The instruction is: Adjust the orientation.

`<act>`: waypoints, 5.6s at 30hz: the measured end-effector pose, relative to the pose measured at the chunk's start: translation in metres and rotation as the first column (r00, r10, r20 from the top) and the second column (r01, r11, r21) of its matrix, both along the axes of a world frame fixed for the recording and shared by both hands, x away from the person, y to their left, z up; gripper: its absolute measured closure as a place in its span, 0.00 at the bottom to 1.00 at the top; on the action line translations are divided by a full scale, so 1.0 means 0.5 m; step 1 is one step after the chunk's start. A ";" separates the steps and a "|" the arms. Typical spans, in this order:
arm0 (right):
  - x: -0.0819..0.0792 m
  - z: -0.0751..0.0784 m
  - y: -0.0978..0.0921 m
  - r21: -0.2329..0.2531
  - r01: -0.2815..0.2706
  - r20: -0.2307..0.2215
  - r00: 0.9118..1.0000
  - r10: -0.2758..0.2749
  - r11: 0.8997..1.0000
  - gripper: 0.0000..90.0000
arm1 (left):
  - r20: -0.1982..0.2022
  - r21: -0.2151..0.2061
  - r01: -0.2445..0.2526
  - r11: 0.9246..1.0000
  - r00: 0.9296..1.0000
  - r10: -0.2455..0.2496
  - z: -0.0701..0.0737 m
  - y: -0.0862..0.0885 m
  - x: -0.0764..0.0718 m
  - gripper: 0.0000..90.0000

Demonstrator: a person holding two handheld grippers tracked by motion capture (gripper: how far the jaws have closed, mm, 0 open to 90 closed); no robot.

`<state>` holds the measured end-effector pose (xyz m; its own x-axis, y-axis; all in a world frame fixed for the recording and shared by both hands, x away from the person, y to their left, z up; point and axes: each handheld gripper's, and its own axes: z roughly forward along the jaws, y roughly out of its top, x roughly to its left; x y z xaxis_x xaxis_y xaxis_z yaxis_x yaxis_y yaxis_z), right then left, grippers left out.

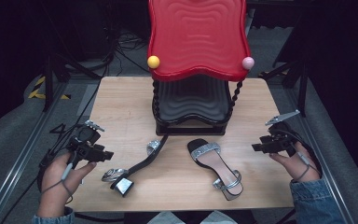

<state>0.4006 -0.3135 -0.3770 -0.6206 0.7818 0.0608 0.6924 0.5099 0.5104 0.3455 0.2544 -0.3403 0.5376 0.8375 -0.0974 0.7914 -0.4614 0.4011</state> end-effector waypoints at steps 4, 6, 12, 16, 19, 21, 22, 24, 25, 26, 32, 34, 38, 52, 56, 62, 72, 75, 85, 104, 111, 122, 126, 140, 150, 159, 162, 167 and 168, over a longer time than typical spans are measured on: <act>0.001 -0.003 0.001 -0.001 -0.002 -0.004 1.000 0.002 1.000 0.52 | -0.004 0.004 -0.004 1.000 1.000 0.004 0.002 -0.004 -0.001 0.58; 0.001 -0.003 0.002 -0.001 -0.005 -0.003 1.000 0.005 1.000 0.52 | -0.011 -0.001 0.001 1.000 1.000 -0.001 0.003 -0.007 -0.001 0.58; -0.001 -0.004 0.000 0.005 0.006 -0.013 1.000 -0.006 1.000 0.51 | -0.023 -0.014 0.040 0.999 0.999 -0.040 0.009 -0.029 -0.002 0.60; -0.004 -0.004 0.001 0.008 0.009 -0.014 1.000 -0.009 1.000 0.51 | -0.032 -0.012 0.094 0.995 0.995 -0.095 0.009 -0.058 -0.003 0.67; -0.004 -0.006 0.002 0.005 0.006 -0.014 1.000 -0.006 1.000 0.51 | -0.045 -0.023 0.109 0.994 0.993 -0.110 0.004 -0.079 0.000 0.67; -0.003 -0.008 0.002 0.005 0.002 -0.011 1.000 -0.001 1.000 0.51 | -0.048 -0.020 0.120 0.993 0.992 -0.121 -0.001 -0.091 0.001 0.66; -0.003 -0.008 0.002 0.005 0.005 -0.018 1.000 -0.005 1.000 0.51 | -0.054 -0.020 0.122 0.992 0.991 -0.123 -0.004 -0.096 0.001 0.65; -0.003 -0.008 0.003 0.006 0.004 -0.019 1.000 -0.004 1.000 0.51 | -0.062 -0.010 0.123 0.992 0.990 -0.123 -0.010 -0.104 0.002 0.65; -0.003 -0.009 0.004 0.004 0.000 -0.018 1.000 0.000 1.000 0.51 | -0.071 -0.003 0.128 0.992 0.989 -0.128 -0.012 -0.107 0.002 0.65; -0.003 -0.009 0.005 0.003 -0.001 -0.019 1.000 0.001 1.000 0.50 | -0.077 -0.005 0.135 0.991 0.988 -0.135 -0.016 -0.111 0.002 0.66; -0.001 -0.013 0.011 -0.001 -0.017 -0.019 1.000 0.017 1.000 0.50 | -0.120 0.021 0.147 0.989 0.982 -0.143 -0.027 -0.113 -0.003 0.61; -0.001 -0.013 0.012 0.000 -0.015 -0.023 1.000 0.015 1.000 0.50 | -0.126 0.018 0.136 0.991 0.983 -0.133 -0.028 -0.100 -0.005 0.58; 0.003 -0.012 0.014 0.000 -0.025 -0.019 1.000 0.024 1.000 0.50 | -0.144 0.022 0.125 0.992 0.982 -0.120 -0.033 -0.064 -0.016 0.54; 0.019 -0.015 0.045 -0.010 -0.068 -0.032 0.997 0.068 0.998 0.50 | -0.195 0.065 0.128 0.990 0.974 -0.113 -0.077 -0.008 -0.039 0.46; 0.020 -0.014 0.046 -0.010 -0.069 -0.029 0.997 0.069 0.998 0.50 | -0.212 0.076 0.142 0.987 0.969 -0.123 -0.094 -0.010 -0.036 0.47; 0.019 -0.017 0.046 -0.011 -0.073 -0.034 0.997 0.073 0.997 0.50 | -0.207 0.076 0.147 0.986 0.970 -0.128 -0.090 -0.013 -0.031 0.78; 0.011 -0.017 0.038 -0.015 -0.061 -0.031 0.998 0.060 0.998 0.50 | -0.202 0.046 0.157 0.987 0.969 -0.144 -0.071 -0.029 -0.026 0.87; 0.010 -0.019 0.032 -0.017 -0.052 -0.033 0.998 0.051 0.999 0.49 | -0.202 0.054 0.193 0.980 0.963 -0.178 -0.065 -0.044 -0.031 0.87; 0.006 -0.019 0.026 -0.012 -0.043 -0.035 0.998 0.043 0.999 0.49 | -0.227 -0.008 0.348 0.937 0.912 -0.341 -0.064 -0.111 -0.038 0.88; 0.005 -0.017 0.023 -0.011 -0.042 -0.028 0.999 0.041 0.999 0.48 | -0.204 0.001 0.371 0.929 0.909 -0.363 -0.049 -0.136 -0.046 0.46; 0.000 -0.018 0.020 -0.013 -0.036 -0.029 0.999 0.036 0.999 0.48 | -0.169 -0.030 0.362 0.932 0.917 -0.362 -0.035 -0.156 -0.043 0.40; 0.002 -0.022 0.022 -0.018 -0.035 -0.034 0.999 0.034 0.999 0.47 | -0.176 0.054 0.295 0.954 0.943 -0.282 -0.080 -0.213 -0.018 0.20; 0.001 -0.022 0.025 -0.020 -0.040 -0.035 0.999 0.040 0.999 0.47 | -0.196 0.089 0.283 0.955 0.945 -0.262 -0.107 -0.233 -0.007 0.19; 0.001 -0.025 0.025 -0.020 -0.039 -0.038 0.999 0.038 0.999 0.46 | -0.276 0.177 0.289 0.941 0.932 -0.235 -0.177 -0.269 0.020 0.20; 0.000 -0.027 0.023 -0.017 -0.040 -0.040 0.998 0.040 0.999 0.46 | -0.333 0.196 0.287 0.938 0.919 -0.211 -0.202 -0.274 0.031 0.28; 0.000 -0.028 0.023 -0.015 -0.039 -0.045 0.998 0.038 0.999 0.46 | -0.311 0.285 0.318 0.904 0.923 -0.227 -0.204 -0.281 0.019 0.30; 0.000 -0.028 0.024 -0.016 -0.040 -0.046 0.998 0.039 0.999 0.45 | -0.301 0.285 0.327 0.901 0.923 -0.240 -0.200 -0.283 0.015 0.39; 0.001 -0.029 0.025 -0.018 -0.044 -0.043 0.998 0.043 0.999 0.45 | -0.309 0.289 0.322 0.902 0.923 -0.230 -0.198 -0.286 0.014 0.46; 0.000 -0.029 0.025 -0.018 -0.044 -0.043 0.998 0.043 0.999 0.45 | -0.304 0.287 0.321 0.903 0.924 -0.232 -0.199 -0.285 0.015 0.47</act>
<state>0.4009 -0.3010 -0.3915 -0.6512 0.7554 0.0733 0.6904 0.5495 0.4706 0.3530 0.1117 -0.4396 0.7455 0.6663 -0.0119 0.6663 -0.7456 -0.0084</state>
